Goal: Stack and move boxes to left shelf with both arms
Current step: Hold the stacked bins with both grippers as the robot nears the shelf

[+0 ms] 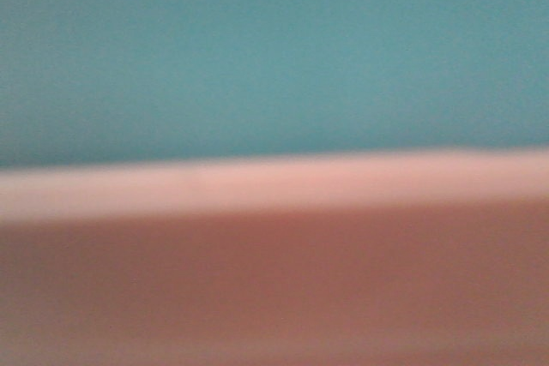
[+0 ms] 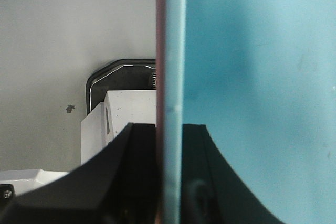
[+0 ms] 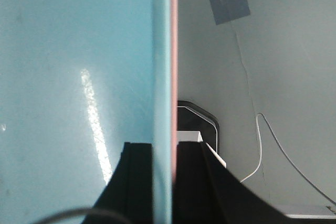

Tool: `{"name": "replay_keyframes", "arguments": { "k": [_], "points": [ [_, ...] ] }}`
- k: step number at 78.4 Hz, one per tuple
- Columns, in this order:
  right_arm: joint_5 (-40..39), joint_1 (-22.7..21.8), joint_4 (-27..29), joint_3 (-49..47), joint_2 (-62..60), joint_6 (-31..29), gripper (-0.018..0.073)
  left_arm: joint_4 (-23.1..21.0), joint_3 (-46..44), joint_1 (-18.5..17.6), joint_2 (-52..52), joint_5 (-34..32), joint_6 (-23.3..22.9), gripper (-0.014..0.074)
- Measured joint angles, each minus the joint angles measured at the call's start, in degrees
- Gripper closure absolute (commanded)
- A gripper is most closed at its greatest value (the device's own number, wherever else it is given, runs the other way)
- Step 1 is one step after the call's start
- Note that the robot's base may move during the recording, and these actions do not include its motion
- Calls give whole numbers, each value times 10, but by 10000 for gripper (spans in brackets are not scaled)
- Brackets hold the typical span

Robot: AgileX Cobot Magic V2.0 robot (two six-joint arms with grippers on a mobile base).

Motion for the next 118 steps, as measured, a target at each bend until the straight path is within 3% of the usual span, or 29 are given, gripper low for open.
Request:
{"name": "replay_keyframes", "arguments": {
  "k": [118],
  "points": [
    [0,0,0,0,0,0,492,0,0,0,0,0,0,596]
  ]
}}
